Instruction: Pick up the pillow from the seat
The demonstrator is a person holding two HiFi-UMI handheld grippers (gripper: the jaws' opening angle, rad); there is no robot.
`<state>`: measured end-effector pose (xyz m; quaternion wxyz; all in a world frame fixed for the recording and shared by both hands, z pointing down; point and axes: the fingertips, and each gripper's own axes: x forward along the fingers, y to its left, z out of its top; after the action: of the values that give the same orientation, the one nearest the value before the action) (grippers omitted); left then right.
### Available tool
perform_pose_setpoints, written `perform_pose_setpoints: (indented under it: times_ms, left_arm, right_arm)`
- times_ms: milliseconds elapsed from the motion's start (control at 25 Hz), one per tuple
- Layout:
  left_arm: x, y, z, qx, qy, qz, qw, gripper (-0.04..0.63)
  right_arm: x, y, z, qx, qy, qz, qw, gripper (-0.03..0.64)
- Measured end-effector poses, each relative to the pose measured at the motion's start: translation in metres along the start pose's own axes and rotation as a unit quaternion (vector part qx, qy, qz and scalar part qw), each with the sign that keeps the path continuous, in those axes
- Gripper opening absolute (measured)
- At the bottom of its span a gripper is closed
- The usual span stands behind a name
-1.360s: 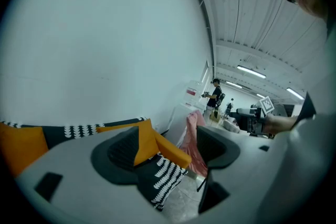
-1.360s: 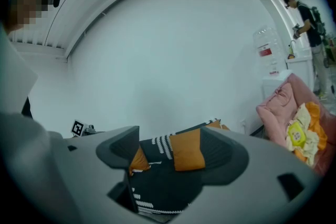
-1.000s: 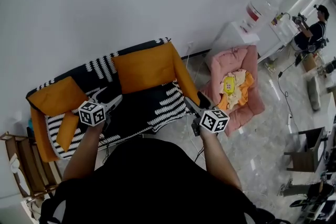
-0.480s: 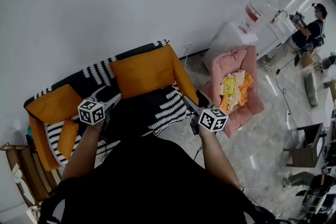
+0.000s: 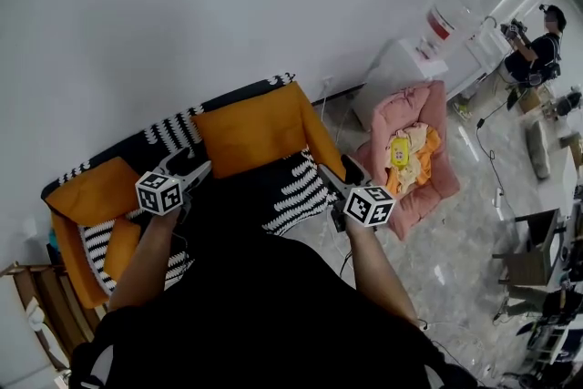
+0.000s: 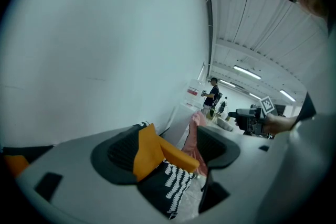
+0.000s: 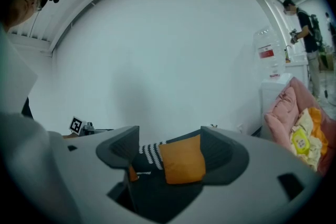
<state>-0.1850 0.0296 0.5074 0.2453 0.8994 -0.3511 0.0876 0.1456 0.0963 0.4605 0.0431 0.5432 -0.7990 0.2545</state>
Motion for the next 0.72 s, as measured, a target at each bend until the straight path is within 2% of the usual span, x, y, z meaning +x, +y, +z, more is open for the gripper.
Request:
perform_pose_setpoints:
  times_ms: [720]
  left_arm:
    - [0.006, 0.057, 0.016, 0.0, 0.01, -0.011, 0.9999, 0.344]
  right_arm:
    - [0.048, 0.014, 0.002, 0.014, 0.005, -0.012, 1.0, 0.356]
